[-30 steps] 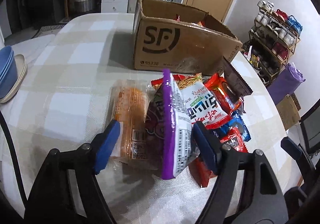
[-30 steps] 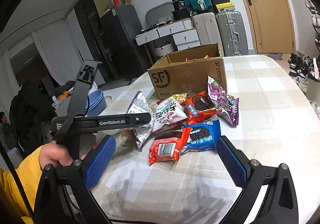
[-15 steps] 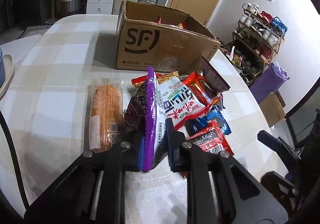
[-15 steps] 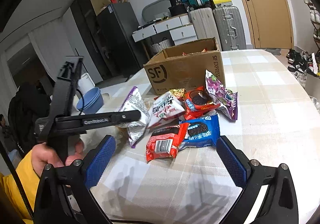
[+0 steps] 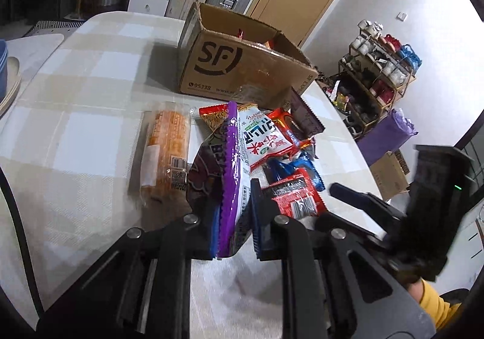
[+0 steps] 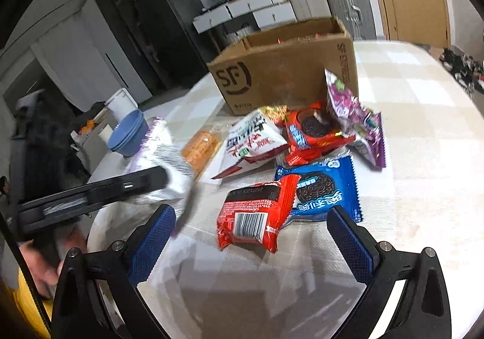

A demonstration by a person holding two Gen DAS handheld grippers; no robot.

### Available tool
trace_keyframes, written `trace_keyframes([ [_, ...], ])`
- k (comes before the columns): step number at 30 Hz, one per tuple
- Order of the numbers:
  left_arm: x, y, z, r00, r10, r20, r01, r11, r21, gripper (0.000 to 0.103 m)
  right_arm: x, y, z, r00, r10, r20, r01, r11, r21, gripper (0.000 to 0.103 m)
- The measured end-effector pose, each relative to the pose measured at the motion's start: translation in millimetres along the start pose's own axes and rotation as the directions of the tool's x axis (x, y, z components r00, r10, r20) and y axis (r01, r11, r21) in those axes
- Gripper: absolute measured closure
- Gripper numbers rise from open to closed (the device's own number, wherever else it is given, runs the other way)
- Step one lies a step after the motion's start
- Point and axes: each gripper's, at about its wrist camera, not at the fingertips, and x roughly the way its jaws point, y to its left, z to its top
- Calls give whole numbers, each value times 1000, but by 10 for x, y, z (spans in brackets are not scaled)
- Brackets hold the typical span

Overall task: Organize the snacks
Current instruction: 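Grasp the purple-and-white bag with the left tool while the right tool approaches a red wafer pack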

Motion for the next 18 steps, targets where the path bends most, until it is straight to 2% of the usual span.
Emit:
trace_keyframes([
  [4, -148, 52, -45, 1000, -17, 15, 17, 1000, -8, 90, 159, 6, 32, 998, 44, -39, -43, 998, 37, 1],
  [8, -232, 111, -80, 1000, -21, 23, 21, 1000, -14, 90, 278, 56, 74, 998, 11, -59, -9, 999, 33, 4],
  [10, -250, 134, -99, 999, -29, 19, 29, 999, -14, 90, 324, 77, 85, 998, -8, -67, 10, 1000, 28, 10],
  [12, -260, 160, -111, 999, -33, 20, 34, 999, -20, 90, 396, 77, 76, 995, -30, -97, 33, 999, 24, 27],
  [13, -264, 164, -116, 999, -36, 20, 37, 999, -21, 90, 432, 71, 61, 993, -31, -114, 34, 999, 29, 27],
  [18, -264, 158, -139, 999, -37, 16, 37, 999, -24, 90, 438, 124, 18, 993, -58, -105, 57, 998, -13, 50],
])
